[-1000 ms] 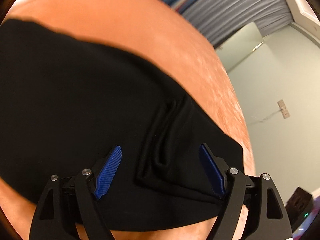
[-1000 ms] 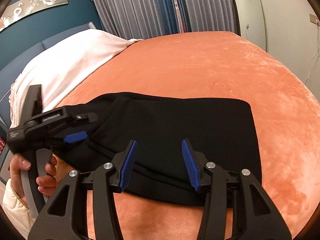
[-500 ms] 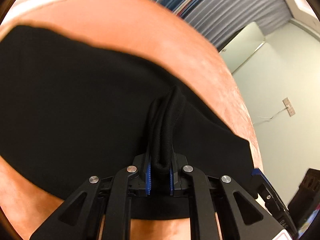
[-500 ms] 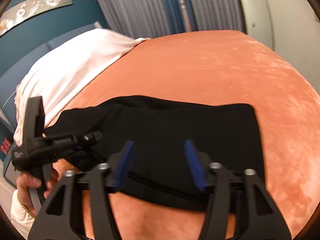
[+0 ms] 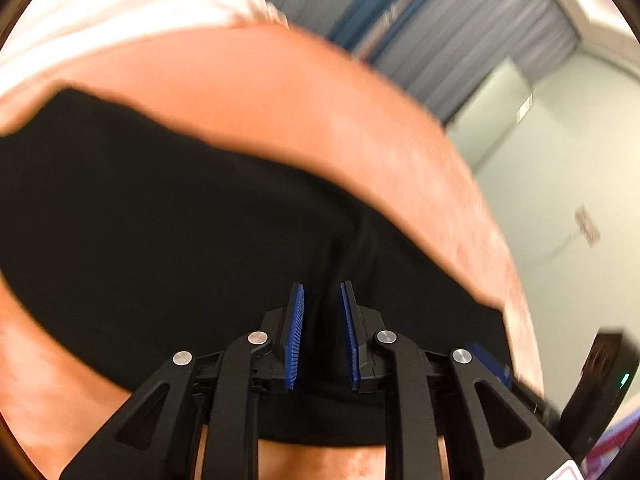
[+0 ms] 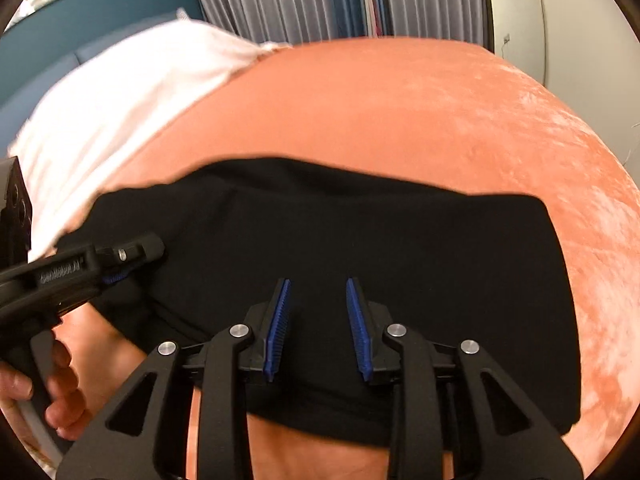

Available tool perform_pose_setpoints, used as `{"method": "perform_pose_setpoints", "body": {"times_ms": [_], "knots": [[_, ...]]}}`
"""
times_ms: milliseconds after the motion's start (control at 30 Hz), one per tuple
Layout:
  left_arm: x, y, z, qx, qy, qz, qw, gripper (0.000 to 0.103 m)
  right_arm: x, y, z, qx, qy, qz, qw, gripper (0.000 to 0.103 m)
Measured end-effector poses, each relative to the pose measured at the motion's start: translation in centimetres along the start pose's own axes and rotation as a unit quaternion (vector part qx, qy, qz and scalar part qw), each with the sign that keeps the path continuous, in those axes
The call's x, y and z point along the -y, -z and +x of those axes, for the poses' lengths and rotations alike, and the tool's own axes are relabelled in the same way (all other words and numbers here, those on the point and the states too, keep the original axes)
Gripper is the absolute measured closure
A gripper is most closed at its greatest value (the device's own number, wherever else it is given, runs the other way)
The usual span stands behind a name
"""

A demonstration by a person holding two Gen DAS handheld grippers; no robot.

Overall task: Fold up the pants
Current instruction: 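Grasp the folded trouser edge with the left gripper, then lift the trouser bundle with the left gripper and fold it over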

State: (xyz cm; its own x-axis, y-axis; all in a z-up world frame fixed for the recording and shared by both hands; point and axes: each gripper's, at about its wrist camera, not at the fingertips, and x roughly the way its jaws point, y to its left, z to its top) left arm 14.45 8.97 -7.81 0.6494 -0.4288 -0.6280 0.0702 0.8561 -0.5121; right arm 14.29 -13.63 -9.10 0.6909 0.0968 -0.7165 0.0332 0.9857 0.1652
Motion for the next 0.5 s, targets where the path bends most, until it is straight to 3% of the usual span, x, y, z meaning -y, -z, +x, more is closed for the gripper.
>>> {"method": "perform_pose_setpoints", "body": {"times_ms": [67,100,133,300,367,500], "knots": [[-1.9,-1.4,-3.2,0.052,-0.011,-0.020,0.9984,0.056,-1.0,0.1,-0.1,0.001,0.016,-0.021,1.000,0.075],[-3.2,-1.9,-4.7,0.069,-0.019,-0.037,0.9967,0.038,-1.2,0.3,-0.1,0.001,0.018,-0.029,0.999,0.075],[-5.4,-2.3,-6.6,0.091,-0.027,-0.064,0.9934,0.032,-1.4,0.6,-0.1,0.003,0.015,-0.036,0.999,0.075],[-15.1,-2.9,-9.5,0.104,-0.117,-0.171,0.9727,0.030,-1.7,1.4,0.5,0.013,0.007,-0.028,0.999,0.075],[-18.5,-2.6,-9.0,0.088,-0.120,-0.215,0.9652,0.031,-2.0,1.7,0.7,0.017,0.001,-0.024,1.000,0.075],[-20.7,-2.6,-7.6,0.073,-0.097,-0.248,0.9610,0.031,-2.7,2.2,1.8,0.021,0.013,-0.033,0.999,0.074]]}}
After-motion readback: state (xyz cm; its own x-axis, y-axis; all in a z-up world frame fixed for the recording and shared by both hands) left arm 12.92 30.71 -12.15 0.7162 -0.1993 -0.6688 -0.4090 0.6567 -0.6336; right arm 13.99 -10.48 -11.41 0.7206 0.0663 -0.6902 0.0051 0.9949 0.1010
